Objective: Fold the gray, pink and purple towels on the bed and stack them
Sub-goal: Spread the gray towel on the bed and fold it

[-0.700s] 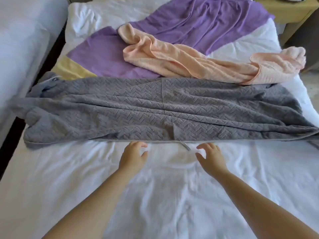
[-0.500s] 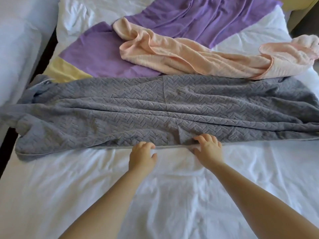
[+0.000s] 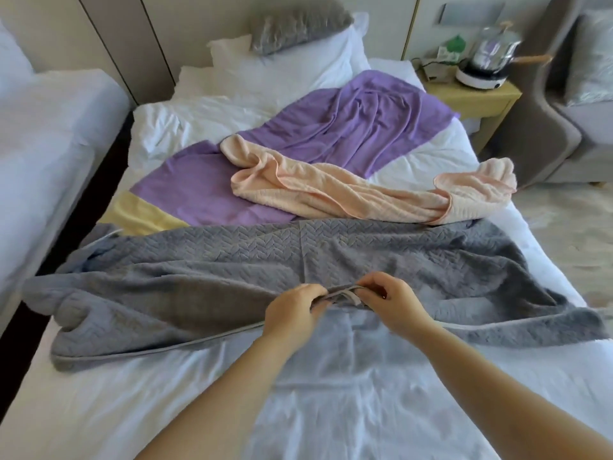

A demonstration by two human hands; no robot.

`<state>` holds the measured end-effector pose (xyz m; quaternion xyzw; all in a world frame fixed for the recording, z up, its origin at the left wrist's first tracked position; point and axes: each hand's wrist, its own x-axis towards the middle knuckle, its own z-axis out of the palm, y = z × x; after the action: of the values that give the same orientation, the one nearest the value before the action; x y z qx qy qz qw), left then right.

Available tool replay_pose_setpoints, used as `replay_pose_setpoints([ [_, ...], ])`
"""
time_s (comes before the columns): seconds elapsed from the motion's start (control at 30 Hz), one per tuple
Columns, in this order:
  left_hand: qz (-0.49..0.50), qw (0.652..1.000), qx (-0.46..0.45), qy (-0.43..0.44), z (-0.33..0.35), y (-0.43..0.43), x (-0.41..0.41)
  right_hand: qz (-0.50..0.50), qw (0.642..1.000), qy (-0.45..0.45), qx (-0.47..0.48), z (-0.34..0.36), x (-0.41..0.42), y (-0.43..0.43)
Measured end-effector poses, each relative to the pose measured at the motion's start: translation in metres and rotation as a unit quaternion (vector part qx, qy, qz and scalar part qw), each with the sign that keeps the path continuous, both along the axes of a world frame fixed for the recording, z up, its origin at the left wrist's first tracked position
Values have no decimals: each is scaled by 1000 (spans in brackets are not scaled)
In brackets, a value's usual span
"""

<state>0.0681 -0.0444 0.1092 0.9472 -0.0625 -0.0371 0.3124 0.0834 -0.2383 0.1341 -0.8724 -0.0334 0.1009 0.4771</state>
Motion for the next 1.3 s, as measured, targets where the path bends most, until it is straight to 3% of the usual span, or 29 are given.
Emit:
replay_pose_setpoints([
  [0.3, 2, 977, -146, -153, 223, 5, -3, -14, 978, -179, 105, 198, -19, 13],
  [0.5, -35, 948, -237, -208, 339, -3, -26, -20, 949, -281, 139, 291, -53, 15],
  [0.6, -48, 934, -305, -180, 372, -5, -39, -37, 934, -315, 166, 320, -71, 14],
  [0.73, -71, 925, -325, -185, 398, -16, -50, -75, 918, -334, 199, 337, -89, 9],
  [0.97, -55, 910, -321, -258, 425, -65, -53, -72, 912, -383, 128, 332, -96, -5],
  [1.2, -3, 875, -365, -318, 445, -111, -39, -117, 910, -396, -37, 301, -73, -34],
  [1.3, 19, 866, -369, -337, 452, -113, -33, -110, 912, -393, -35, 298, -62, -51],
])
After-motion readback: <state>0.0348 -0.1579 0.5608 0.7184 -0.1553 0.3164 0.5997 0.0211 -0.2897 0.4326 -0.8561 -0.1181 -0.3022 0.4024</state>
